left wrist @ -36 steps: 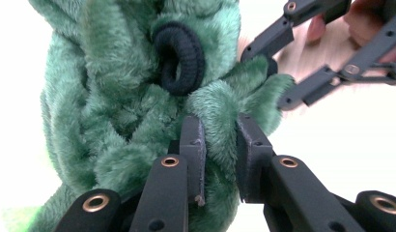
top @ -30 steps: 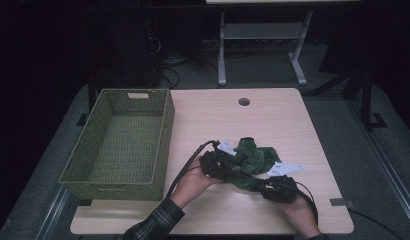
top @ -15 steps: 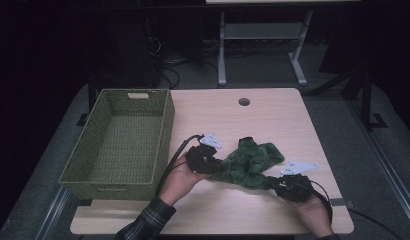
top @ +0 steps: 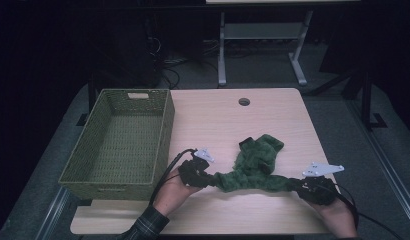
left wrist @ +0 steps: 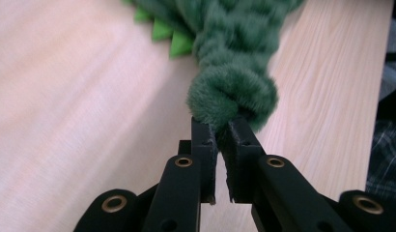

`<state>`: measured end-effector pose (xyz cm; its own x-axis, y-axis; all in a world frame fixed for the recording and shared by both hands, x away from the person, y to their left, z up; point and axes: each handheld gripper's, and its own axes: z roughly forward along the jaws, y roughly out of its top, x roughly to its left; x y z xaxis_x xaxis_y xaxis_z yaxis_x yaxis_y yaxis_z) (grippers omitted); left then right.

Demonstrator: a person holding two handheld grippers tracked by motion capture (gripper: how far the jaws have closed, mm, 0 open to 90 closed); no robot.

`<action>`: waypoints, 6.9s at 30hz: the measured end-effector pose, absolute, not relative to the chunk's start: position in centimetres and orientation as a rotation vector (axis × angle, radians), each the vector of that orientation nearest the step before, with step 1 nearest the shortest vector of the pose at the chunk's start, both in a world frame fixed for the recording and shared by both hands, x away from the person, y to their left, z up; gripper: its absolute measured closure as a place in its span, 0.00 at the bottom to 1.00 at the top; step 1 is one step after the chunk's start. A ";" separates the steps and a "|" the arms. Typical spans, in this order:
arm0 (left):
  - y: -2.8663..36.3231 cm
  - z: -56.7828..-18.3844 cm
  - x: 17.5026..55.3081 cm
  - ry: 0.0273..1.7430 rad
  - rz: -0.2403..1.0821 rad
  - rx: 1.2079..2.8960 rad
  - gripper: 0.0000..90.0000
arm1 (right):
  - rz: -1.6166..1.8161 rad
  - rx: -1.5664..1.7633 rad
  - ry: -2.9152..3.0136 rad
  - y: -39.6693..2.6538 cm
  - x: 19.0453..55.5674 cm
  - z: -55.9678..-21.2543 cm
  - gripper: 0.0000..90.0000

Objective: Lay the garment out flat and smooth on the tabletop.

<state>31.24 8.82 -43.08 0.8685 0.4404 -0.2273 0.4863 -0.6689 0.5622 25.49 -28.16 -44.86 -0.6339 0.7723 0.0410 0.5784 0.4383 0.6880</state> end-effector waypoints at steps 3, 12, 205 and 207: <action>8.8 -43.5 31.2 0.685 -0.103 2.421 0.93 | 0.988 1.177 2.424 -28.2 25.5 -45.0 0.86; 9.6 -41.6 31.0 0.699 -0.002 2.368 0.76 | 1.025 1.188 2.382 -28.1 25.6 -44.9 0.70; 0.4 -44.8 43.7 0.687 0.073 2.486 0.82 | 0.906 1.259 2.436 -19.7 41.7 -46.4 0.79; 0.7 -44.6 43.6 0.684 0.083 2.472 0.89 | 0.907 1.267 2.444 -19.6 41.7 -46.4 0.89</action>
<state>43.62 0.67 -44.61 0.8674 0.4898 -0.0875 0.4545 -0.7083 0.5401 41.68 -19.60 -46.37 -0.5940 0.8017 0.0669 0.6512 0.4303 0.6251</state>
